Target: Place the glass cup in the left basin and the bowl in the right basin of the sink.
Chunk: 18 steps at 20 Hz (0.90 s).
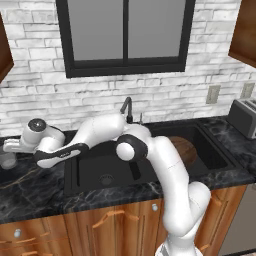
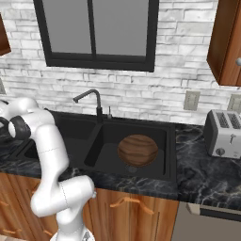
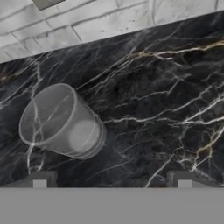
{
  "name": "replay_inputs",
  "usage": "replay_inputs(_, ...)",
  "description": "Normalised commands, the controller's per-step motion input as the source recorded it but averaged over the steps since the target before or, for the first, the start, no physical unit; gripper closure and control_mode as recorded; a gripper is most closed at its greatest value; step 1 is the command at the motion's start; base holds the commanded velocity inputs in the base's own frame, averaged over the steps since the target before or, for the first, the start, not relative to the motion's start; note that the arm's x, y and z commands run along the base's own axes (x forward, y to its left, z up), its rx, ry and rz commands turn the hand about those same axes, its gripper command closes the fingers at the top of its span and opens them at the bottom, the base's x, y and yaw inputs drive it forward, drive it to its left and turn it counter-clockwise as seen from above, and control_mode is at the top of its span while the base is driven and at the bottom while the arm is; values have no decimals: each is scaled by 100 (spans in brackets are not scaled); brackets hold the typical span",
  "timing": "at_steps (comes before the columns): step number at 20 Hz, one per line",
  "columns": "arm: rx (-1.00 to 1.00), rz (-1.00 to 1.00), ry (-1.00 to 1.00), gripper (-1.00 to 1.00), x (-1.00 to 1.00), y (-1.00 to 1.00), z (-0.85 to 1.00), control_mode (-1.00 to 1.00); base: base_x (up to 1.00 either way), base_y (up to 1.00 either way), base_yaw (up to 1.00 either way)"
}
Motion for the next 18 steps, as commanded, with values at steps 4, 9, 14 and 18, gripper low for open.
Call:
replay_inputs(4,0,0,0,-100,15,0,-11,-100,0,0,0)
replay_inputs(9,0,0,-1,-100,4,0,12,-100,0,0,0)
replay_inputs(14,0,0,-3,-100,0,0,38,-100,0,0,0)
replay_inputs(18,0,0,-1,-100,1,0,22,-100,0,0,0)
